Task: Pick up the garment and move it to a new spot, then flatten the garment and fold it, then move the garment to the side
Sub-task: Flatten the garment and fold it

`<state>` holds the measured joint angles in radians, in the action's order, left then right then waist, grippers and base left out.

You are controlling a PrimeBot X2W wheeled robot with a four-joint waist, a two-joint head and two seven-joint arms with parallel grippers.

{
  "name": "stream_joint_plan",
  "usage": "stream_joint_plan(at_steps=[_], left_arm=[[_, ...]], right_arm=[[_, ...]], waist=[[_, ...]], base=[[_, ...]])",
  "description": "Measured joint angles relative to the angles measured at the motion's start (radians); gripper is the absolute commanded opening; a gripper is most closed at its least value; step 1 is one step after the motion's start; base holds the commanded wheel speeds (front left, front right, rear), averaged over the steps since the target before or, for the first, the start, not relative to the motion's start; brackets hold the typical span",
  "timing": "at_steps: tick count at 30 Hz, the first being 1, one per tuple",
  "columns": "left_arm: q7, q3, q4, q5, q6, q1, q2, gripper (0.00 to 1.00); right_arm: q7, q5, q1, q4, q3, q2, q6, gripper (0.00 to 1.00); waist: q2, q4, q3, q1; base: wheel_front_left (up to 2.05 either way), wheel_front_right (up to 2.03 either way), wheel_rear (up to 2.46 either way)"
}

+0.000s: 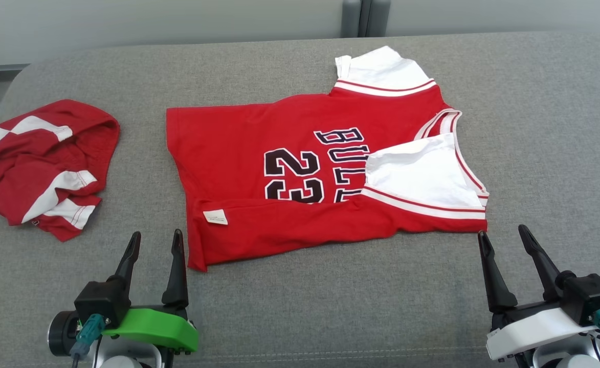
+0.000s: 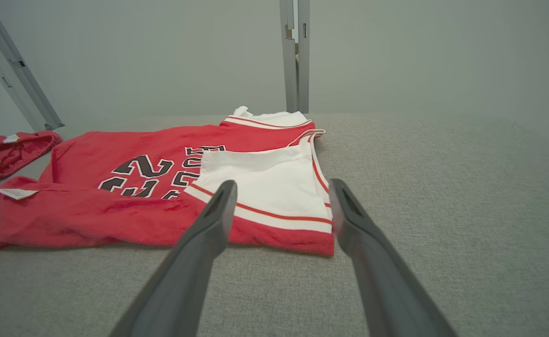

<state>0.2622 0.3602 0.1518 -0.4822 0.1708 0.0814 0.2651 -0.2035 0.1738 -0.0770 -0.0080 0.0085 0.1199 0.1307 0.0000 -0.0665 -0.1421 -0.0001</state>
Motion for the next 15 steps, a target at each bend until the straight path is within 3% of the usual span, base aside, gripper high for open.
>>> stream_joint_plan(at_steps=[10,15], left_arm=[[0.000,0.009,0.022,0.008,-0.009,0.038,-0.006,1.00],[-0.066,0.042,0.053,-0.020,-0.047,0.071,-0.029,1.00]], right_arm=[[0.010,0.005,0.020,0.003,0.001,0.011,0.000,1.00],[0.034,0.011,0.094,0.080,0.007,0.053,0.000,1.00]], waist=[[0.0000,-0.010,-0.015,0.0000],[0.0000,-0.011,-0.035,0.0000]], base=[[0.00,0.00,0.00],[0.00,0.00,0.00]])
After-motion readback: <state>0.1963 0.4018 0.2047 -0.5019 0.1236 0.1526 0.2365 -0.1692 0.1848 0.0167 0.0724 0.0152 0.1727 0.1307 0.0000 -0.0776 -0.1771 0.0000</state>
